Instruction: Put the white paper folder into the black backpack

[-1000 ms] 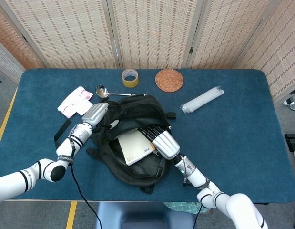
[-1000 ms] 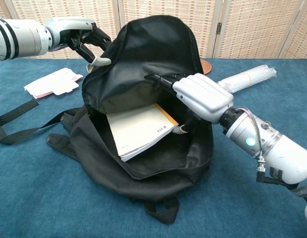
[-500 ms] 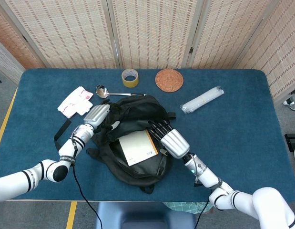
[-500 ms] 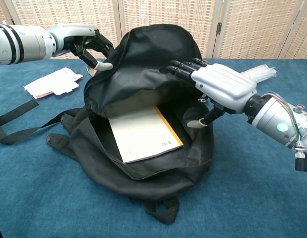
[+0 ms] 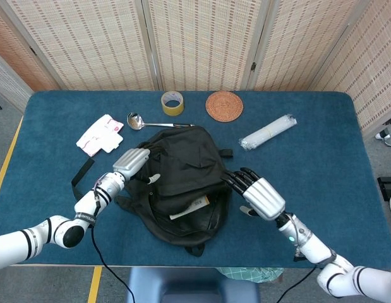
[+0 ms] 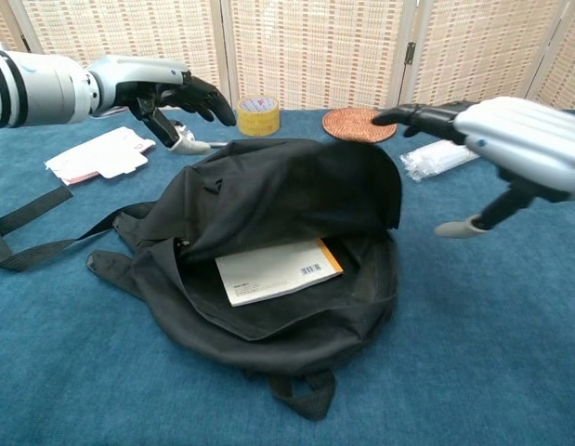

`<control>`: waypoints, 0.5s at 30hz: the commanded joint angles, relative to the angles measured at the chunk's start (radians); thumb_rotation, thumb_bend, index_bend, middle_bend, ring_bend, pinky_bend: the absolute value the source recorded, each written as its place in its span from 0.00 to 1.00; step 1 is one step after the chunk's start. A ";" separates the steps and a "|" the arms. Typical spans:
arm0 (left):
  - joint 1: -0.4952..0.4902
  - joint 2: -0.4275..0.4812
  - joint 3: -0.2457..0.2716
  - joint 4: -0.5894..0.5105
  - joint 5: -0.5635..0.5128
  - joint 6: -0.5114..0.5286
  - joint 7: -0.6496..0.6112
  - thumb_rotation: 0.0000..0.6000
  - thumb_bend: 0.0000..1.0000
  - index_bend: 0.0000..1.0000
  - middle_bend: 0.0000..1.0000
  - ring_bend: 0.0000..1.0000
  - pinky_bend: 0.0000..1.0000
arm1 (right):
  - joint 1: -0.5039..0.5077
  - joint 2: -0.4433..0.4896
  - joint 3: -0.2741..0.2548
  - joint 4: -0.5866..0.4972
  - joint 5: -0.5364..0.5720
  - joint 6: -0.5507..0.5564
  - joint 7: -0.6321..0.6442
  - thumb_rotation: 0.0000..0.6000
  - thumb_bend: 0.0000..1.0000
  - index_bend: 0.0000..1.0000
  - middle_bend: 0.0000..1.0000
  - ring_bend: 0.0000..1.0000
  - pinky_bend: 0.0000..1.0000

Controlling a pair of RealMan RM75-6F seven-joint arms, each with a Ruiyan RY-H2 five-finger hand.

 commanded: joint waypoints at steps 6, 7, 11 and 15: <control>0.065 0.067 0.012 -0.076 0.033 0.100 0.005 1.00 0.38 0.22 0.18 0.13 0.00 | -0.074 0.158 -0.018 -0.114 0.020 0.025 0.000 1.00 0.19 0.14 0.15 0.23 0.24; 0.081 0.073 0.017 -0.080 0.034 0.128 0.015 1.00 0.38 0.23 0.18 0.13 0.00 | -0.083 0.170 -0.013 -0.119 0.032 0.025 0.011 1.00 0.23 0.14 0.15 0.24 0.24; 0.141 0.090 0.047 -0.091 0.044 0.238 0.068 1.00 0.38 0.23 0.18 0.13 0.00 | -0.114 0.204 0.000 -0.126 0.074 0.025 0.019 1.00 0.45 0.14 0.16 0.24 0.24; 0.224 0.103 0.083 -0.106 0.057 0.376 0.132 1.00 0.38 0.23 0.18 0.13 0.00 | -0.150 0.242 0.009 -0.152 0.128 0.011 0.011 1.00 0.48 0.11 0.13 0.20 0.19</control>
